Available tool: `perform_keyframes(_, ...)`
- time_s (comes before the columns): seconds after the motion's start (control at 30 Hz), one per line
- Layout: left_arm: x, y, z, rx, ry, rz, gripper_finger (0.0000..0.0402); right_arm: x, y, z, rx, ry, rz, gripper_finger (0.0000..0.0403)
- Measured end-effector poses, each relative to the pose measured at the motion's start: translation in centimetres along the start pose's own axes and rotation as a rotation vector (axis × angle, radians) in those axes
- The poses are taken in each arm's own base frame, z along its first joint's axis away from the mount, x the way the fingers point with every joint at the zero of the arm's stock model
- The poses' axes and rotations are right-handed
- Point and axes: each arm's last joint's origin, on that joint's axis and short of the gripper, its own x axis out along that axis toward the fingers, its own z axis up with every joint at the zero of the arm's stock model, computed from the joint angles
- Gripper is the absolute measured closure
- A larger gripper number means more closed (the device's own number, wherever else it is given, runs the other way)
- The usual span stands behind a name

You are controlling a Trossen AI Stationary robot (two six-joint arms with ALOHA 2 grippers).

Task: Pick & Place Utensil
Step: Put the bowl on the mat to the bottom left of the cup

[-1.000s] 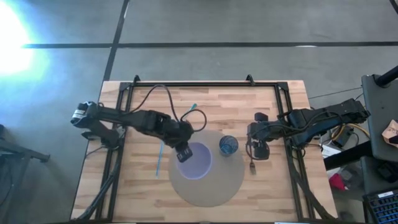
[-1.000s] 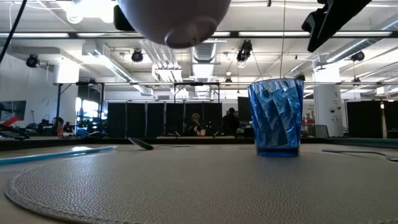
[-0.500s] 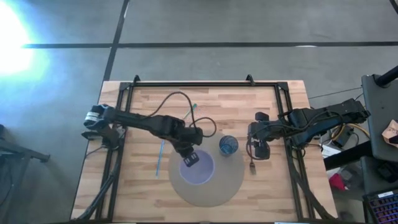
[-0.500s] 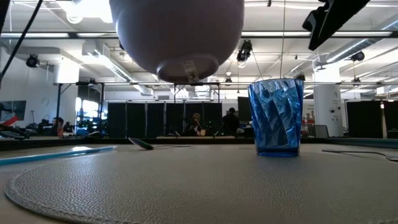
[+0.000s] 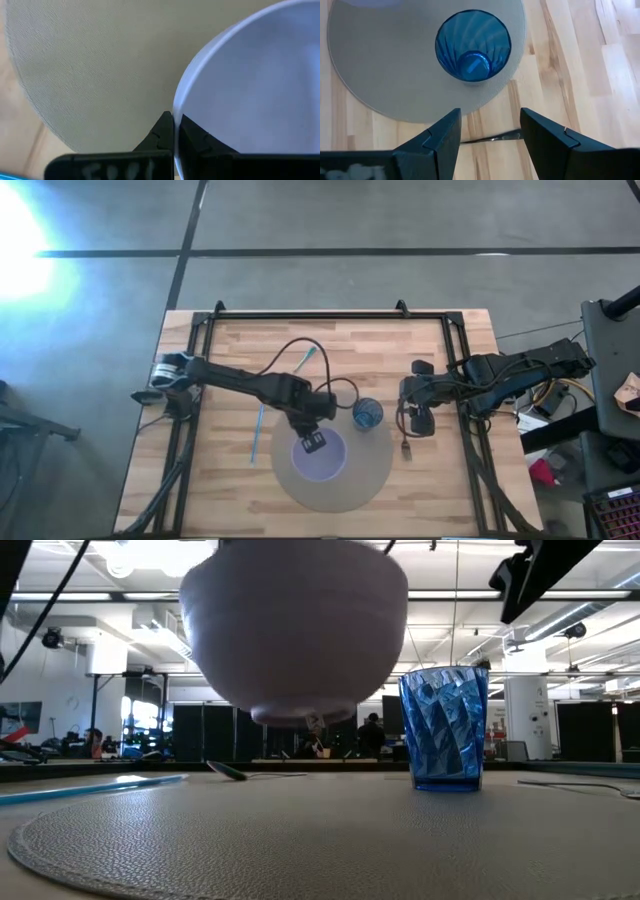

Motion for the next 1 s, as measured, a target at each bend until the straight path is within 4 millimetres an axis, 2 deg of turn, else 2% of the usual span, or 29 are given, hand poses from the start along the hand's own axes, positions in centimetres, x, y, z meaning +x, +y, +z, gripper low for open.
perform_keyframes(0.23,1.8,0.2,0.6,0.032,-0.016,0.073,0.0399,0.0,0.0,0.0,-0.001,0.005,-0.002,0.0202)
perform_keyframes(0.53,4.7,0.3,1.0,0.046,0.041,0.076,0.0399,0.1,0.0,-0.1,0.006,0.009,-0.003,0.0202)
perform_keyframes(1.0,4.5,0.0,1.5,0.079,0.013,0.076,0.0399,0.9,-0.1,-0.7,0.019,0.041,-0.016,0.0202)
